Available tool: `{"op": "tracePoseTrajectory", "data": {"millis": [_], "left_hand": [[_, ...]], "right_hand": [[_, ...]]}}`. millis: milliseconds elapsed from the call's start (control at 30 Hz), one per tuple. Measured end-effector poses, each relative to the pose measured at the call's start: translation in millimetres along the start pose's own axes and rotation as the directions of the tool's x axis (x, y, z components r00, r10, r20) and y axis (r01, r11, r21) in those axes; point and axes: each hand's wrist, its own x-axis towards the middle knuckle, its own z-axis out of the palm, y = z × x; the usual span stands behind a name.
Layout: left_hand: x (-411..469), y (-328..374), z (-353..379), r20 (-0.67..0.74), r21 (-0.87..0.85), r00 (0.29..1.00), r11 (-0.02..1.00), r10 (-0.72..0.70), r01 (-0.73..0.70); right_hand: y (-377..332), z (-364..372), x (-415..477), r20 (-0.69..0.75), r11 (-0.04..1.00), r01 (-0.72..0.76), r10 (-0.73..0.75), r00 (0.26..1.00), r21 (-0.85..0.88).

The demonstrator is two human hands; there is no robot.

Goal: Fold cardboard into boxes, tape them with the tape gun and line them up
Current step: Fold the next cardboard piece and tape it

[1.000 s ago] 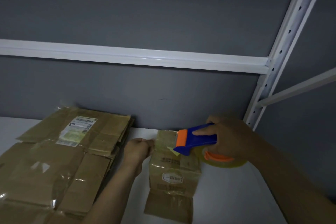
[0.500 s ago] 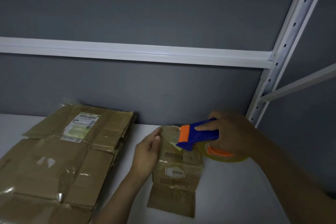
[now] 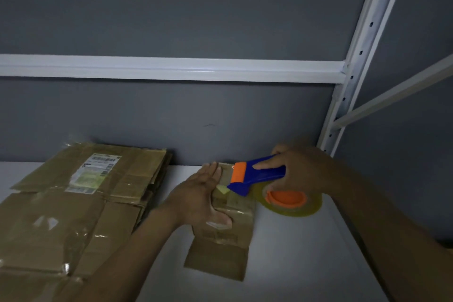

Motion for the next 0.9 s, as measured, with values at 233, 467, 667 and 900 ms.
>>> {"op": "tracePoseTrajectory", "data": {"millis": [233,467,667,900], "left_hand": [[5,-9,-1,0.06,0.176,0.993,0.978,0.105,-0.114],[10,19,8,0.127,0.245,0.967,0.938,0.221,-0.247],[18,5,11,0.06,0.326,0.974,0.918,0.22,-0.227],[17,9,9,0.068,0.321,0.982,0.928,0.175,-0.188]], "right_hand": [[19,27,-36,0.019,0.979,-0.13,0.129,0.991,0.159],[0,60,-51,-0.057,0.936,-0.148,0.175,0.983,0.318],[-13,86,-65,-0.066,0.881,-0.166,0.217,0.974,0.443],[-5,91,-97,-0.027,0.908,-0.224,0.249,0.968,0.355]]}}
